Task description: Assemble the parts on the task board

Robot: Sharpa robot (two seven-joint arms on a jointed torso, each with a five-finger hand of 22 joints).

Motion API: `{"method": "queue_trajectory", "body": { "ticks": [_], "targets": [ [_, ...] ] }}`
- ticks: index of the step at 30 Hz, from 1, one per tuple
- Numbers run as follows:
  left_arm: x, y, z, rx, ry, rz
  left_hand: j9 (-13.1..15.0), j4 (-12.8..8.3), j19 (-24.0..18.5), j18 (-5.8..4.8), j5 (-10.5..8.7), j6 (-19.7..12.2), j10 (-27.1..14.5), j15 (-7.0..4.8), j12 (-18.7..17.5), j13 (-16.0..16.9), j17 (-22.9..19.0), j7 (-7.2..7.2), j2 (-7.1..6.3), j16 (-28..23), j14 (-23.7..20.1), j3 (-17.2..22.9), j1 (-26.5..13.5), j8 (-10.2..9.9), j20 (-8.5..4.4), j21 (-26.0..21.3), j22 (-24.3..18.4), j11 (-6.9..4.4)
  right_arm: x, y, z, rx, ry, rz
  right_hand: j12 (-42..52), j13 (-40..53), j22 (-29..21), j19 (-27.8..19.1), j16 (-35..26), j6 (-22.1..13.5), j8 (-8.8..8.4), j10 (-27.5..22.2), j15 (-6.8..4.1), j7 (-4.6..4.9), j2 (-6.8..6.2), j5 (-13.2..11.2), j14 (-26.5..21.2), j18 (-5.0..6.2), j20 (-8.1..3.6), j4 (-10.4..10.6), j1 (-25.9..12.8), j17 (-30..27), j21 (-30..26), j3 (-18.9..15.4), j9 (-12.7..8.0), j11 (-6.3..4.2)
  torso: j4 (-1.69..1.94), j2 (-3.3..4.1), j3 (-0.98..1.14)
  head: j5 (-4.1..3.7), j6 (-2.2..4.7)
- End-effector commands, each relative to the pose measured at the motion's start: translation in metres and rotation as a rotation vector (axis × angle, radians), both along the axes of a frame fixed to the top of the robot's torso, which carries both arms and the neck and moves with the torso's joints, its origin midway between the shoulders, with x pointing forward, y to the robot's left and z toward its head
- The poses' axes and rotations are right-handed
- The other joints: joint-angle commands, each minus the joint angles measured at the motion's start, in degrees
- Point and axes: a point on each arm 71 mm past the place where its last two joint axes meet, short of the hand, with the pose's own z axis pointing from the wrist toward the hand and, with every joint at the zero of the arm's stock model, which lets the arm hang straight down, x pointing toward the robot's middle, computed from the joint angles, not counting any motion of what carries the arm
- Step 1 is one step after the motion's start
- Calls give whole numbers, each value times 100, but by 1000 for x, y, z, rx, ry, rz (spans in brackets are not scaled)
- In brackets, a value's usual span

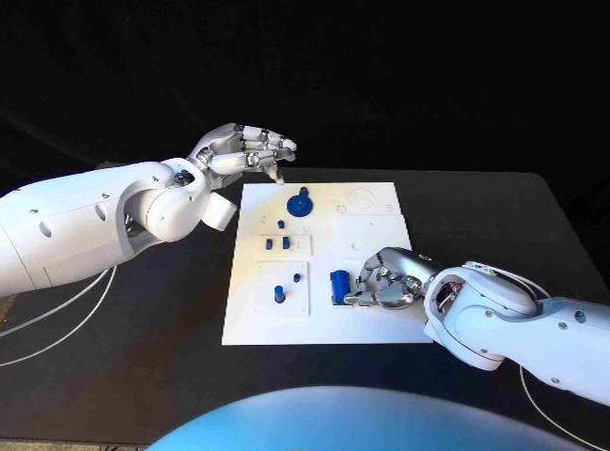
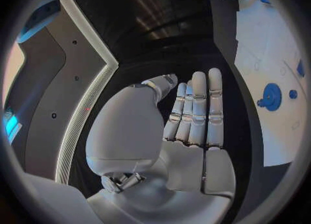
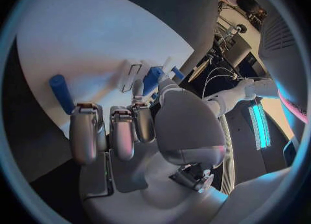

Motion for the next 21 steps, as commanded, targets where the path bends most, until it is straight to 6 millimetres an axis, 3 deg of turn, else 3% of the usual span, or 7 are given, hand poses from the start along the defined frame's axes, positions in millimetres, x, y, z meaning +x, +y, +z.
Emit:
{"method": "queue_trajectory", "body": {
  "ticks": [1,21],
  "targets": [
    [-1,-1,1,-6,-4,-14,10,-13,-1,74,29,-25,-40,13,-26,-7,7,-4,1,-4,-46,-12,-46,-24,42,-39,-8,-3,3,-4,0,-15,-12,-15,37,576,1039,426,9,21,35,29,-30,-27,39,36,590,-92,-52,21,15,1479,17,-6,-7,-3,-1,-1,-4,16,1],
    [-1,1,1,-5,-5,-11,19,-18,4,74,27,-28,-42,13,-25,-7,12,-3,1,-2,-49,-11,-43,-26,41,-42,-9,-2,-5,-6,4,20,4,21,-3,547,1011,412,-10,9,44,1,-26,-20,-205,14,581,-80,-50,37,40,1443,-42,-196,0,3,-11,1,2,28,1]
  ]
}}
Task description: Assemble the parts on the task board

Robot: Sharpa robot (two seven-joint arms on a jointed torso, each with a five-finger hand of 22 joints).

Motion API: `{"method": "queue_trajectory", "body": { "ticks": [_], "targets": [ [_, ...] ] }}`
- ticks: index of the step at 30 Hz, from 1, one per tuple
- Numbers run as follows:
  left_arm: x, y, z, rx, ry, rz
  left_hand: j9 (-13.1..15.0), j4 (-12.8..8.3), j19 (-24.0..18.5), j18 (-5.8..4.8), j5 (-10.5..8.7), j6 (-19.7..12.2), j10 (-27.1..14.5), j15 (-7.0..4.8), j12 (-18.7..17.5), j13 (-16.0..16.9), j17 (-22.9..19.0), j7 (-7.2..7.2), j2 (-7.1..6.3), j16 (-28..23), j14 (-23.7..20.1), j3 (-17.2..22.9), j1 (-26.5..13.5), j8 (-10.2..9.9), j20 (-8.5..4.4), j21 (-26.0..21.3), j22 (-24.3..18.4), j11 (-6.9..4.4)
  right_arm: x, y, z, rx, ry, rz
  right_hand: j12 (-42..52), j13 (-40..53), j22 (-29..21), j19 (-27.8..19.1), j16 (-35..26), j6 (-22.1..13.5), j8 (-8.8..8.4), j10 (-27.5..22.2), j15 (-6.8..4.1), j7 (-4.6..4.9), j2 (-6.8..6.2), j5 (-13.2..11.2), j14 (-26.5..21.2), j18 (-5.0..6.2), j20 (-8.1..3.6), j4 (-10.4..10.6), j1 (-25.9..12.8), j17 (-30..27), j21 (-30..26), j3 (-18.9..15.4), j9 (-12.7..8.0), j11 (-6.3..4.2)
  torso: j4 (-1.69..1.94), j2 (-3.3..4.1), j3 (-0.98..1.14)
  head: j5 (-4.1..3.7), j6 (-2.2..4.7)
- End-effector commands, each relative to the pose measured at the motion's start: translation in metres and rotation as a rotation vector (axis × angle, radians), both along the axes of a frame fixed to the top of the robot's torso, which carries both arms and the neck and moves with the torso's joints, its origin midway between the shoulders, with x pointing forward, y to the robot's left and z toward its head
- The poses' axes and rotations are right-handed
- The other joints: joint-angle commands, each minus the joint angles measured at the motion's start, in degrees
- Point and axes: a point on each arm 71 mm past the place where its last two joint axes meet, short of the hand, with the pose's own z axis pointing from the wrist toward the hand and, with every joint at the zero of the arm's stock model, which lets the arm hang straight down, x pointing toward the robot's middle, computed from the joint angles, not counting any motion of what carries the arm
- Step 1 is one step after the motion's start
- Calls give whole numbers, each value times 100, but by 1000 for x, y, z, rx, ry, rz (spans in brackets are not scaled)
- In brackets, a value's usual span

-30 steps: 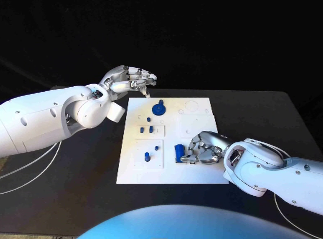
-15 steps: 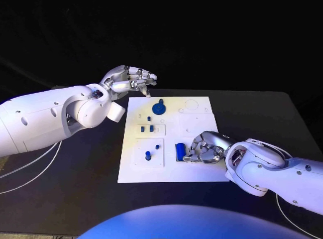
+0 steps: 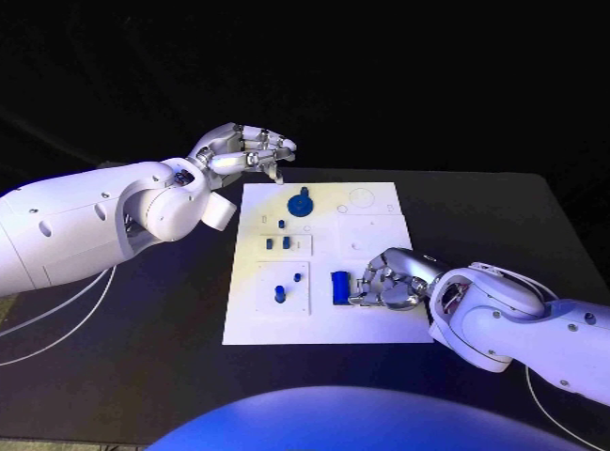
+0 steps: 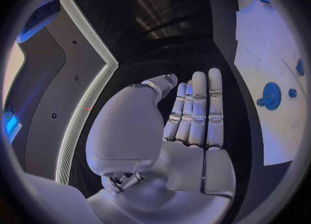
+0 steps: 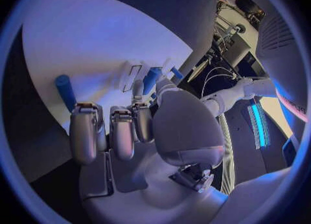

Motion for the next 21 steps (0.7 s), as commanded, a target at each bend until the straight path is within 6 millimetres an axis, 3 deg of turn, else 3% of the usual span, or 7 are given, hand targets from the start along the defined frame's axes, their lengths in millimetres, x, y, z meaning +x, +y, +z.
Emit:
{"method": "queue_trajectory", "body": {
  "ticks": [1,7,14,16,21],
  "targets": [
    [-1,-1,1,-7,-5,-14,5,-18,4,74,27,-28,-42,-8,-25,-7,5,-3,1,-2,-27,-11,-43,-26,41,-20,-10,-2,-2,-1,2,14,-2,14,-4,549,1012,412,-10,9,21,2,-26,-20,-46,12,581,-81,-50,-2,3,1439,-20,-43,2,3,-9,3,4,11,1],
    [-1,-1,1,-6,-5,-13,5,-18,4,74,27,-28,-42,-8,-25,-7,5,-3,1,-2,-27,-11,-43,-26,41,-20,-10,-2,-2,-9,7,20,-17,-2,-4,550,1012,412,-11,10,24,1,-26,-21,-43,16,581,-80,-50,2,11,1437,-23,-50,4,3,-9,-1,5,0,1],
    [0,-2,1,-7,-6,-13,5,-18,4,74,27,-28,-42,-8,-25,-7,5,-3,1,-2,-27,-11,-43,-26,41,-20,-10,-2,5,-26,16,28,-35,-63,-12,549,1015,412,-12,1,20,-2,-30,-27,94,28,581,-80,-51,-11,162,1436,-24,10,0,-3,-1,-2,6,-36,1],
    [0,-2,1,-7,-7,-13,5,-18,4,74,27,-28,-42,-8,-25,-7,5,-3,1,-2,-27,-11,-43,-26,41,-20,-10,-2,9,-37,18,26,-43,-102,-48,522,996,403,-23,-76,-57,-28,-29,-16,208,16,576,-73,-52,-94,404,1416,-63,148,-43,2,-3,-5,-3,-52,1],
    [-1,-1,1,-8,-9,-12,5,-18,4,74,27,-28,-42,-8,-25,-7,5,-3,1,-2,-27,-11,-43,-26,41,-20,-10,-2,15,-58,20,3,-65,-158,-102,483,975,391,-45,-151,-223,-68,-2,26,232,28,566,-65,-34,-191,636,1376,-110,303,-156,37,-19,-1,-5,-91,1]
  ]
}}
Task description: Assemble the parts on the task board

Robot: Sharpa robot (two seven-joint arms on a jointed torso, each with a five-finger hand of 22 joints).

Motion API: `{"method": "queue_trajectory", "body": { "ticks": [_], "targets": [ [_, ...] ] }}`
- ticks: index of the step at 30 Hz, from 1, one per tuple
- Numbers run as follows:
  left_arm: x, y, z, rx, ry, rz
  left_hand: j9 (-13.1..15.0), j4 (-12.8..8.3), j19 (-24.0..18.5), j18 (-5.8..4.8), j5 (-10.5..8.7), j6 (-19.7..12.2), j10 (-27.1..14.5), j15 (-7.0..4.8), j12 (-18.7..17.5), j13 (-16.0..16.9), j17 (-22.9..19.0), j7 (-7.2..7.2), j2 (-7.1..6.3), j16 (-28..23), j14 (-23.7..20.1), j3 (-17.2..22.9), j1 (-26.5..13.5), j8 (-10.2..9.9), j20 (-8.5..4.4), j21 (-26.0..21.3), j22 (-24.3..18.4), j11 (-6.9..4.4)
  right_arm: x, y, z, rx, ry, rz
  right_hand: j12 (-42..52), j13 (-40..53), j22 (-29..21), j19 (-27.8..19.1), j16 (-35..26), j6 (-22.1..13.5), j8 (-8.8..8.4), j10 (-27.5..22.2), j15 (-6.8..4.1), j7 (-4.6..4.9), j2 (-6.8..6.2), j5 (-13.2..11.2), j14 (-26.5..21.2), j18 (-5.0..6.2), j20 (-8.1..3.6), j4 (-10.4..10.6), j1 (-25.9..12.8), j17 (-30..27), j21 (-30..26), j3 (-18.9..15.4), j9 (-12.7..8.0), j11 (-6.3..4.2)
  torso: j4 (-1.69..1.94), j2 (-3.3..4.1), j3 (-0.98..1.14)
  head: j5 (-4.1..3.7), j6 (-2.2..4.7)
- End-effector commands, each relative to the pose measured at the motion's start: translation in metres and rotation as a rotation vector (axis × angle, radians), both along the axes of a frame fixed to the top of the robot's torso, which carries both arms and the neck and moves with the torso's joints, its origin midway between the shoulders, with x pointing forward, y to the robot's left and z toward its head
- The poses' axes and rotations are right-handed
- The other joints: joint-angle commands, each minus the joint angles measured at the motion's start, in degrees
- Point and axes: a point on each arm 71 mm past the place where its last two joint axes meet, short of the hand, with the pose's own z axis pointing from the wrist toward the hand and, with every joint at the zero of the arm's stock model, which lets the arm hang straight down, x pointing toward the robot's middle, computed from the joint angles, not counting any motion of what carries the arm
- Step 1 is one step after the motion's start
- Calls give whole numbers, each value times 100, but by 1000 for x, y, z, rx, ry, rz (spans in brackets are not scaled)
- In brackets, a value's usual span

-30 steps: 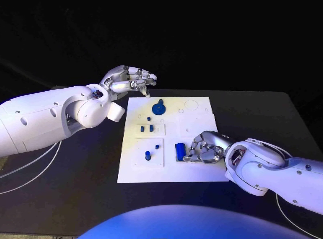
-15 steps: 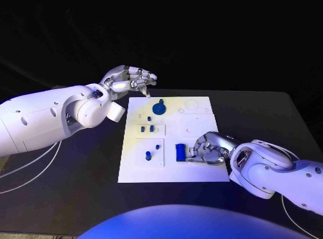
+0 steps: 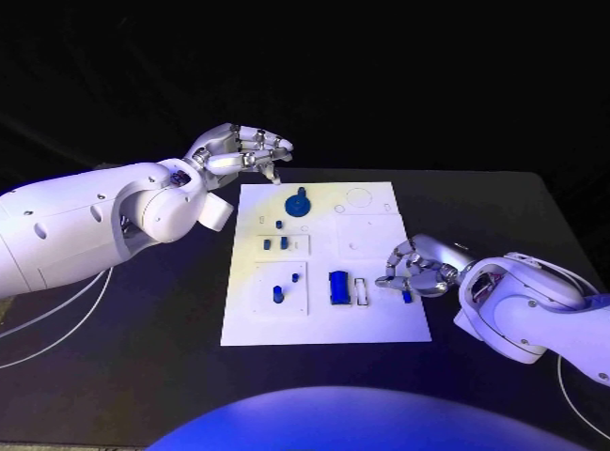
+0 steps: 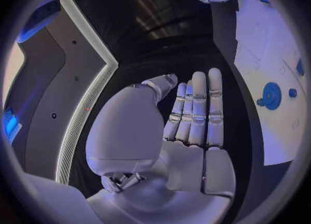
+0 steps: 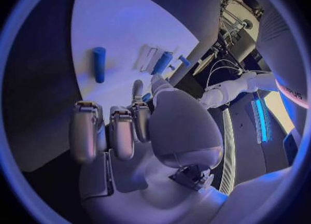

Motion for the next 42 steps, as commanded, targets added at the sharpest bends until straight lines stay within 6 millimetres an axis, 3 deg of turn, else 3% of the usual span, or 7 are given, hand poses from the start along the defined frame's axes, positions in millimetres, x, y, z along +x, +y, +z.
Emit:
{"method": "queue_trajectory", "body": {
  "ticks": [1,5,12,25,34,42],
  "targets": [
    [-1,-2,1,-9,-9,-12,6,-18,4,74,27,-28,-42,-8,-25,-7,6,-3,1,-2,-27,-11,-43,-26,41,-20,-10,-2,4,-16,2,-3,-24,-61,-48,476,970,388,-25,-32,-100,-42,4,20,2,28,566,-63,-29,-51,145,1374,-33,118,-77,11,-14,6,-4,-47,1],
    [-1,-1,2,-9,-10,-11,6,-18,4,74,27,-28,-42,-8,-25,-7,6,-3,1,-2,-27,-11,-43,-26,41,-20,-10,-2,5,-30,1,-44,-43,-82,-67,467,970,387,-29,-29,-240,-54,26,53,-48,31,564,-62,-11,-89,218,1368,-41,206,-189,37,-14,0,-1,-103,1],
    [-2,-1,2,-9,-11,-11,11,-23,5,74,28,-26,-40,-8,-23,-7,8,-4,1,-2,-29,-9,-39,-26,40,-21,-10,-3,0,-42,-6,-103,-43,-91,-73,465,981,390,-28,-14,-327,-55,41,76,-84,28,565,-66,2,-84,212,1371,-28,240,-259,57,-19,0,4,-114,1],
    [-1,-1,1,-9,-10,-12,11,-23,5,74,28,-26,-40,-8,-23,-7,8,-4,1,-2,-29,-9,-39,-26,40,-21,-10,-3,-2,-33,-19,-117,-23,-82,-84,462,975,388,-30,44,-434,-57,67,107,-123,26,564,-62,25,-1,95,1368,-47,260,-353,85,24,8,2,-112,1],
    [-1,-1,1,-8,-9,-11,11,-23,5,74,28,-26,-40,-8,-23,-7,8,-4,1,-2,-29,-9,-39,-26,40,-21,-10,-3,-2,-29,-26,-139,2,-65,-85,463,974,388,-28,59,-454,-56,72,112,-142,25,565,-62,30,25,56,1372,-49,253,-370,91,-6,10,-4,-74,1],
    [-2,1,1,-7,-8,-10,11,-23,5,74,28,-26,-40,-8,-23,-7,8,-4,1,-2,-29,-9,-39,-26,40,-21,-10,-3,-4,-28,-32,-199,13,-45,-140,422,947,375,-42,94,-509,-95,99,144,-352,12,560,-51,56,182,-188,1349,-109,96,-403,122,1,8,-3,-73,1]
  ]
}}
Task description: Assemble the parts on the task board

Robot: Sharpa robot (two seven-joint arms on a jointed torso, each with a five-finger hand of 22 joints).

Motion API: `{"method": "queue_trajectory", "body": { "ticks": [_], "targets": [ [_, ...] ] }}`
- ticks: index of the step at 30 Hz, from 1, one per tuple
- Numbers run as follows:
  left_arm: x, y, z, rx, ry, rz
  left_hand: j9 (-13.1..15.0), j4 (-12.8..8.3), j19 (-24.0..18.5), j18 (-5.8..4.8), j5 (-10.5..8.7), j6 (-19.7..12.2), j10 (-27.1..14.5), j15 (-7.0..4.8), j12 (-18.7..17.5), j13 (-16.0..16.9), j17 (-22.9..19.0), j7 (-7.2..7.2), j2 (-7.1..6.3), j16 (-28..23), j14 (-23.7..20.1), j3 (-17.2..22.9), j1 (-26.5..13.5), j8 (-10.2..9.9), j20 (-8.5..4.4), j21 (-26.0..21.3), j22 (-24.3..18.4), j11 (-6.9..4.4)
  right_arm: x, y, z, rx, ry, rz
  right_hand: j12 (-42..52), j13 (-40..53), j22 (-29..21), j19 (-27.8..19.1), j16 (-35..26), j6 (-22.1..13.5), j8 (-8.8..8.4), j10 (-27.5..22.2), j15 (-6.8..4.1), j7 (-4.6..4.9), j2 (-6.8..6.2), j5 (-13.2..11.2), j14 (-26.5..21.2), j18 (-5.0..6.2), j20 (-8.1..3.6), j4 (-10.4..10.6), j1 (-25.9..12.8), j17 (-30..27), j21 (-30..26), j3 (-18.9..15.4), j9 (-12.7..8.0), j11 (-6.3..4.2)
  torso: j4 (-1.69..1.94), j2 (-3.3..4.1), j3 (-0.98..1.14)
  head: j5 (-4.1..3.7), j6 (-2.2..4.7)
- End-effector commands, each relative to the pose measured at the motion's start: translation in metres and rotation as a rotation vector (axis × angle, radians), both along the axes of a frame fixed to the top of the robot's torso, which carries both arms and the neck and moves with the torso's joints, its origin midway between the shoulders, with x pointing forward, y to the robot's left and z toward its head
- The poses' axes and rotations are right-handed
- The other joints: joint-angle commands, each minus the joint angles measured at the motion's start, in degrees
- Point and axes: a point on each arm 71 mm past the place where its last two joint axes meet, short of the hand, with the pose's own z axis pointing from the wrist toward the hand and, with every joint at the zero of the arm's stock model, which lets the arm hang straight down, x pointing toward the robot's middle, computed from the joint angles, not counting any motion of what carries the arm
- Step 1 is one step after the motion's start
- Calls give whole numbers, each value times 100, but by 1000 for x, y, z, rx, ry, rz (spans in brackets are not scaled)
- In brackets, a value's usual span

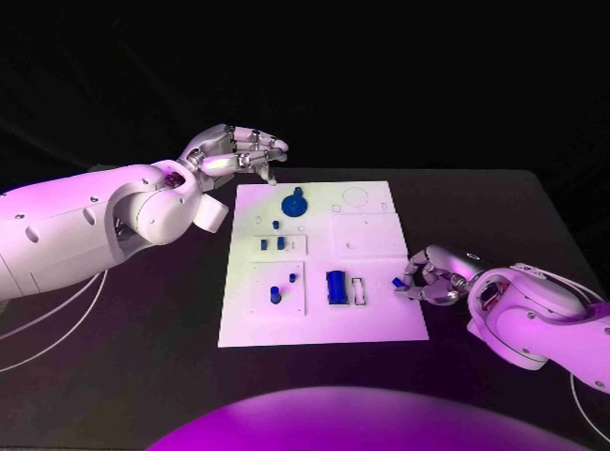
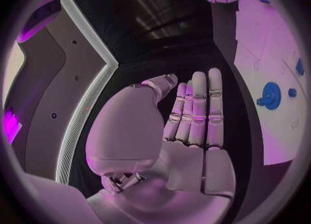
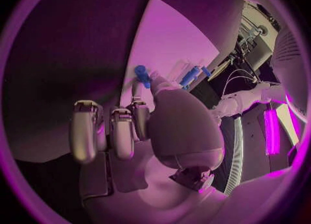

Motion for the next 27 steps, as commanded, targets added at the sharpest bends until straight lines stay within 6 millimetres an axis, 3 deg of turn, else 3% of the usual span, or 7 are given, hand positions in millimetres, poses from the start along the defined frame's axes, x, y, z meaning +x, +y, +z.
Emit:
{"method": "queue_trajectory", "body": {
  "ticks": [1,13,15,17,19,24,27],
  "targets": [
    [-1,-1,1,-7,-7,-11,6,-23,5,74,28,-26,-40,-8,-23,-7,5,-4,1,-2,-29,-9,-39,-26,40,-21,-5,-3,-2,0,-5,-69,14,21,-33,418,942,374,-33,27,-25,-8,58,25,-22,14,560,-49,58,62,-92,1347,-39,-45,-22,30,4,-3,-1,3,1],
    [-1,0,1,-6,-6,-10,6,-23,5,74,28,-26,-40,-8,-23,-7,5,-4,1,-2,-29,-9,-39,-26,40,-21,-5,-3,-3,5,-9,-99,23,45,-36,420,949,377,-33,40,-27,-10,53,11,-6,70,560,-51,61,7,38,1349,-31,-6,-19,19,-3,-4,0,27,1],
    [-1,0,1,-6,-6,-10,6,-23,5,74,28,-26,-40,-8,-23,-7,5,-4,1,-2,-29,-9,-39,-26,40,-21,-5,-3,-3,6,-9,-103,22,50,-38,427,959,381,-31,45,-69,-14,23,-27,68,524,561,-52,43,-168,404,1354,-20,262,-48,-17,-4,-5,0,25,1],
    [-1,0,1,-6,-6,-10,6,-23,5,74,28,-26,-40,-8,-23,-7,5,-4,1,-2,-29,-9,-39,-26,40,-21,-5,-3,-4,7,-9,-108,20,55,-42,437,971,387,-27,105,-119,-21,-1,-32,69,708,563,-55,5,-355,699,1361,-7,730,-102,-52,-2,-5,-2,24,1],
    [-1,0,1,-6,-6,-10,6,-23,5,74,28,-26,-40,-8,-23,-7,5,-4,1,-2,-29,-9,-39,-26,40,-21,-5,-3,-4,8,-9,-114,15,59,-51,445,987,394,-24,142,-102,-19,-27,-53,4,1002,564,-62,-15,-732,967,1368,8,1542,-85,-18,-2,-4,-3,26,1],
    [-1,0,1,-6,-6,-10,15,-24,8,74,28,-25,-40,-8,-22,-7,9,-5,5,-1,-31,-8,-40,-26,40,-24,-6,-4,-4,10,-8,-113,0,65,-48,460,1020,405,-17,38,135,48,27,-7,-181,952,568,-67,22,-1248,264,1383,32,2803,210,0,5,-6,-5,31,1],
    [-1,0,1,-6,-6,-10,15,-24,8,74,28,-25,-40,-8,-22,-7,9,-5,5,-1,-31,-8,-40,-26,40,-24,-6,-4,-5,11,-7,-104,-7,63,-48,466,1034,410,-13,-37,212,63,27,7,-150,903,570,-71,28,-1440,39,1390,46,3086,323,-17,10,-7,-5,36,1]
  ]
}}
